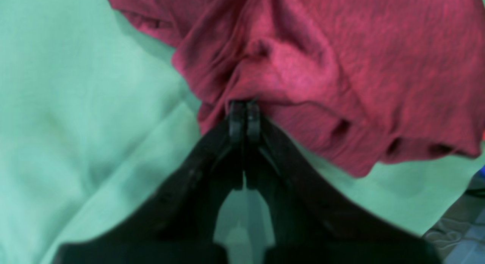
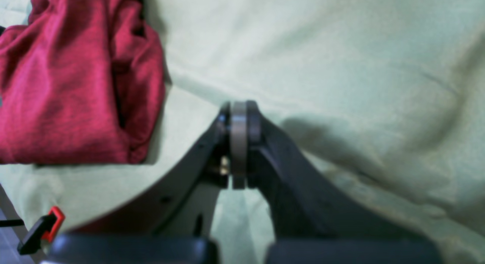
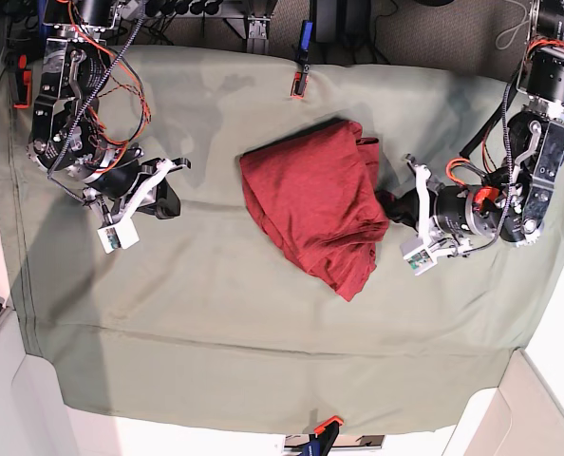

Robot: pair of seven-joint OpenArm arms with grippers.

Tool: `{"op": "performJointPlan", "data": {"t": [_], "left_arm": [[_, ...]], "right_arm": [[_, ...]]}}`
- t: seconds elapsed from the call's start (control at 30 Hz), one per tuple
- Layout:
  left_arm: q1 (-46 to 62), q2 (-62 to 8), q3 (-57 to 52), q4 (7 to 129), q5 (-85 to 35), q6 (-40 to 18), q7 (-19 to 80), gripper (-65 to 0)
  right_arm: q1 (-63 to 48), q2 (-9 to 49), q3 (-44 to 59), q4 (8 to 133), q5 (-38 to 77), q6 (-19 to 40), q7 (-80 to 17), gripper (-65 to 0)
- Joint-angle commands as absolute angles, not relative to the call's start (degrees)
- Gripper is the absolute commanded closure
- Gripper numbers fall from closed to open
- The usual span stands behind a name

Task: Fold the T-shirt properly
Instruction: 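Tuck and flatten the bundle's loose edge with the left gripper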

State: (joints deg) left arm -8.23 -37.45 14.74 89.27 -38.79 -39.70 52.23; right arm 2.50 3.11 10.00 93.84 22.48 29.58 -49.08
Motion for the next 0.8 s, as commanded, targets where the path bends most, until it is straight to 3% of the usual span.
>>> {"op": "performJointPlan", "data": {"t": [0.0,0.13,0.43,0.77], "left_arm": [[-9.37,-39.24,14.24,89.91,-37.71,-40.00,49.74,0.0],[-9.37,-42.48,14.22,89.93,-35.79,-33.61,44.91,0.0],[-6.13,-40.84,14.22,89.91,-40.88,-37.80,45.84,0.0],[-5.93,-32.91,14.22,84.60,-29.56,-37.91,39.92,0.0]], "right_arm": [[3.31,3.31,10.11,94.74,23.62,29.80,-47.75,0.0],[3.31,3.31,10.11,94.74,23.62,29.80,-47.75,0.0],[3.31,3.27,10.09,94.74,27.83,29.82,-47.75,0.0],[3.29,1.56,10.00,94.48,27.88,30.00,-48.05,0.0]]}}
